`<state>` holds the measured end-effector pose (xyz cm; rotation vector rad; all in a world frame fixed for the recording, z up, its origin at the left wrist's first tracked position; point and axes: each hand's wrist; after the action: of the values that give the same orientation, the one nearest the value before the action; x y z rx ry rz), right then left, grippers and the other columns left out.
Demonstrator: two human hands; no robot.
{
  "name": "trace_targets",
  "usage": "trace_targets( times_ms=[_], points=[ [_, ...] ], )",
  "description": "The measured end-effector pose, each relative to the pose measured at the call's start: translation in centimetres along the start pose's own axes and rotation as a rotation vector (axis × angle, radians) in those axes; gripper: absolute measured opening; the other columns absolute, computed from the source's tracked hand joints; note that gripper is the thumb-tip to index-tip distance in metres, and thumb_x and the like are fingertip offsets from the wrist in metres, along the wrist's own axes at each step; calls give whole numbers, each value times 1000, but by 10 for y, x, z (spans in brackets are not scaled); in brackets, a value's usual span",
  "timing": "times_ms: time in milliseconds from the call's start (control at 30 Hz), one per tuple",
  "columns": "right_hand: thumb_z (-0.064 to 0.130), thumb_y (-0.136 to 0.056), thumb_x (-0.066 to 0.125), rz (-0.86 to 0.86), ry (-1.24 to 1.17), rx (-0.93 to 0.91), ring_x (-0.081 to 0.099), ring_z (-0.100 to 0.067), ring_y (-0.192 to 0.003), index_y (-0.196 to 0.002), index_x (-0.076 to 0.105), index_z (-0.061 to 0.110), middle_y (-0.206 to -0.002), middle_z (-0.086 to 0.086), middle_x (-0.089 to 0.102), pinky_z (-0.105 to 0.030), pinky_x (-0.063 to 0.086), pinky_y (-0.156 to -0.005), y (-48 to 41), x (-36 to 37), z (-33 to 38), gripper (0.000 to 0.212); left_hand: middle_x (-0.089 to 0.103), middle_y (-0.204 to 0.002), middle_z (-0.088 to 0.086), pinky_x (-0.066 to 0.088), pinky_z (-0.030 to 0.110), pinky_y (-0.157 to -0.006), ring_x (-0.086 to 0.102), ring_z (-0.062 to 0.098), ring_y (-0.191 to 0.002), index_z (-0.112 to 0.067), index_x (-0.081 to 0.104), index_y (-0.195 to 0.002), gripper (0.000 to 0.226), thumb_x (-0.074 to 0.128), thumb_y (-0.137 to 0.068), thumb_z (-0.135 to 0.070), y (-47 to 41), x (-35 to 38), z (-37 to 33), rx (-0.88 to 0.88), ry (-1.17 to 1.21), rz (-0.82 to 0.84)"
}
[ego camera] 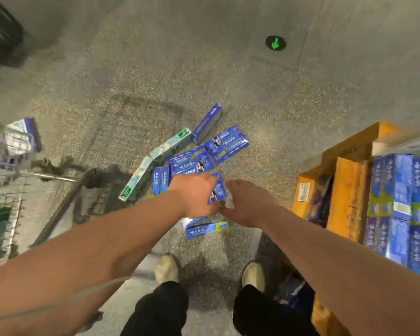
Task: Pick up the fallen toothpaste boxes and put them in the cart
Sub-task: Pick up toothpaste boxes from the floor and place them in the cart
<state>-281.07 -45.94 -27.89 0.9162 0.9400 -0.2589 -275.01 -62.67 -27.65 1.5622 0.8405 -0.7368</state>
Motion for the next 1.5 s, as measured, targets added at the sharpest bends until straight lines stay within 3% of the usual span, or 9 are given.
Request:
trace_targets(
  times_ms=[300, 467, 533, 633, 800, 1033, 1200, 1367, 1500],
  points=[
    [56, -86, 63, 69, 44, -24, 51, -30, -128, -147, 37, 19, -140, -9, 52, -41, 46, -101, -159, 197, -75, 76, 59, -122, 5, 42, 37, -71, 63, 33, -110, -19, 49, -124, 65, 48, -88, -73, -139, 237, 24, -92, 58, 110],
    [58, -84, 62, 95, 74, -35, 49, -28, -131, -151, 31, 22, -144, -4, 48, -41, 45, -104, -221, 283, -107, 82, 56, -125, 5, 44, 40, -76, 60, 31, -113, -19, 45, -124, 65, 55, -85, -71, -189, 348, 26, -188, 73, 161],
    [60, -85, 61, 72, 87, -45, 51, -28, -129, -148, 34, 22, -140, -4, 51, -43, 46, -103, -243, 308, -118, 78, 51, -132, 6, 48, 44, -85, 55, 31, -119, -18, 39, -133, 80, 59, -81, -74, -206, 382, 27, -230, 84, 151],
    [61, -85, 62, 18, 92, -55, 50, -28, -129, -146, 37, 21, -137, -5, 53, -42, 42, -108, -268, 338, -133, 77, 34, -151, 7, 43, 51, -99, 39, 31, -137, -10, 6, -159, 133, 61, -67, -89, -229, 429, 28, -275, 41, 166],
    [53, -88, 62, 4, 11, -6, 51, -29, -126, -146, 40, 17, -135, -9, 53, -40, 45, -105, -286, 359, -148, 71, 31, -151, 4, 40, 55, -103, 37, 27, -138, -12, -13, -159, 173, 68, -33, -99, -244, 490, 26, -302, -9, 159],
    [50, -88, 63, -7, -38, 1, 52, -26, -123, -149, 37, 18, -137, -8, 53, -40, 46, -104, -277, 363, -144, 73, 33, -142, 6, 43, 52, -100, 41, 29, -131, -7, -12, -158, 157, 86, -54, -72, -250, 508, 17, -317, -29, 139],
    [48, -86, 63, 37, 34, -34, 48, -24, -130, -152, 33, 19, -143, -5, 50, -38, 43, -108, -279, 369, -146, 78, 43, -127, 4, 46, 47, -93, 51, 27, -118, -15, 36, -137, 99, 87, -62, -56, -254, 509, 16, -279, 22, 109],
    [46, -84, 62, 46, 10, -58, 48, -26, -130, -152, 34, 18, -141, -5, 51, -39, 43, -107, -280, 374, -139, 78, 48, -131, 7, 43, 53, -99, 53, 32, -121, -17, 24, -143, 108, 91, -62, -44, -254, 519, 17, -325, 7, 153],
    [45, -84, 67, 63, 11, -96, 43, -25, -135, -153, 31, 23, -147, -3, 47, -40, 38, -112, -280, 379, -138, 81, 51, -129, 4, 46, 48, -93, 56, 29, -119, -19, 31, -134, 90, 88, -67, -38, -254, 518, 25, -305, 46, 146]
  ],
)
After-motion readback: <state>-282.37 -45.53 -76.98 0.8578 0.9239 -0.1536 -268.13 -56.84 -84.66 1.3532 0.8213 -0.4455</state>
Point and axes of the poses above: each hand's wrist, its own y-axis away from the middle knuckle, its own x-axis out of the palm, z = x × y
